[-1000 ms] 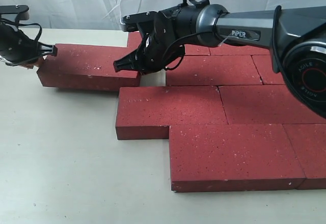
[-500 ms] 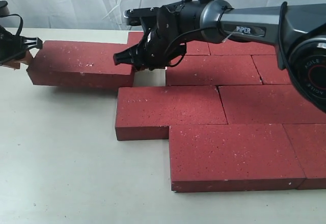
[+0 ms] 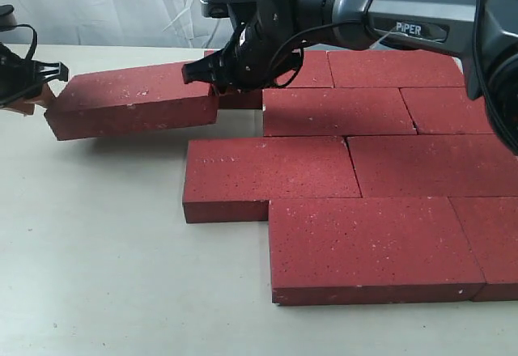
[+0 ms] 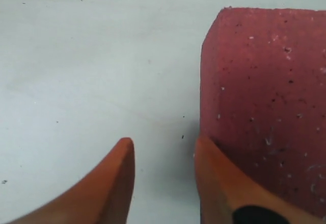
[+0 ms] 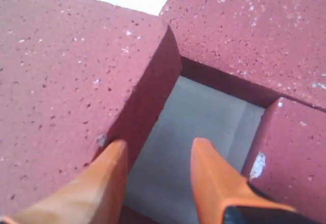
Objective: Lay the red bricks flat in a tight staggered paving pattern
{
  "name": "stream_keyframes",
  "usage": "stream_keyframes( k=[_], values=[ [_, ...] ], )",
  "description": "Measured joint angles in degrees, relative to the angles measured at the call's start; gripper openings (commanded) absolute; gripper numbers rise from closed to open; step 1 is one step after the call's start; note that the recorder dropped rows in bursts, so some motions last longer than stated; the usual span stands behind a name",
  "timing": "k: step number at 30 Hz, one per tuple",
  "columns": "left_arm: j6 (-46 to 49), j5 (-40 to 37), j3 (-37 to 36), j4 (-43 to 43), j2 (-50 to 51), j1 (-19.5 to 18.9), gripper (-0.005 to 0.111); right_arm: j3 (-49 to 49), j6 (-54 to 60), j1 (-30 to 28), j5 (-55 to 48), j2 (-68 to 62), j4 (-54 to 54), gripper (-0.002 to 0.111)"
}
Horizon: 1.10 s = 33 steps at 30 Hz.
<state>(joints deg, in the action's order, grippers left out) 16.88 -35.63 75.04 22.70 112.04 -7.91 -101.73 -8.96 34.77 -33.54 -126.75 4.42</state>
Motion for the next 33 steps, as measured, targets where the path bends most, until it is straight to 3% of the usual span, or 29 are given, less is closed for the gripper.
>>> stream_keyframes(
  k=[13,22,25,29,33],
  values=[
    [-0.1,0.3,-0.1,-0.6,2.5,0.1,0.039,0.0,-1.9,0.0,-6.3,0.0,-9.2,0.041],
    [-0.6,0.5,-0.1,-1.6,1.7,-0.3,0.034,0.0,-3.6,-0.1,-6.7,0.6,-8.5,0.040],
    [-1.2,-0.1,-0.1,-1.5,-0.6,-1.2,0.034,0.0,-3.7,-0.1,-6.9,2.2,-8.3,0.028],
    [-2.1,-1.8,-0.1,-0.9,-4.2,-1.4,0.024,0.0,-3.8,-0.1,-8.3,4.6,-7.4,0.000],
    [-2.8,-5.5,-0.1,-0.4,-7.1,-1.4,0.003,0.0,-3.8,-0.1,-11.8,6.0,-5.3,0.000]
  ],
)
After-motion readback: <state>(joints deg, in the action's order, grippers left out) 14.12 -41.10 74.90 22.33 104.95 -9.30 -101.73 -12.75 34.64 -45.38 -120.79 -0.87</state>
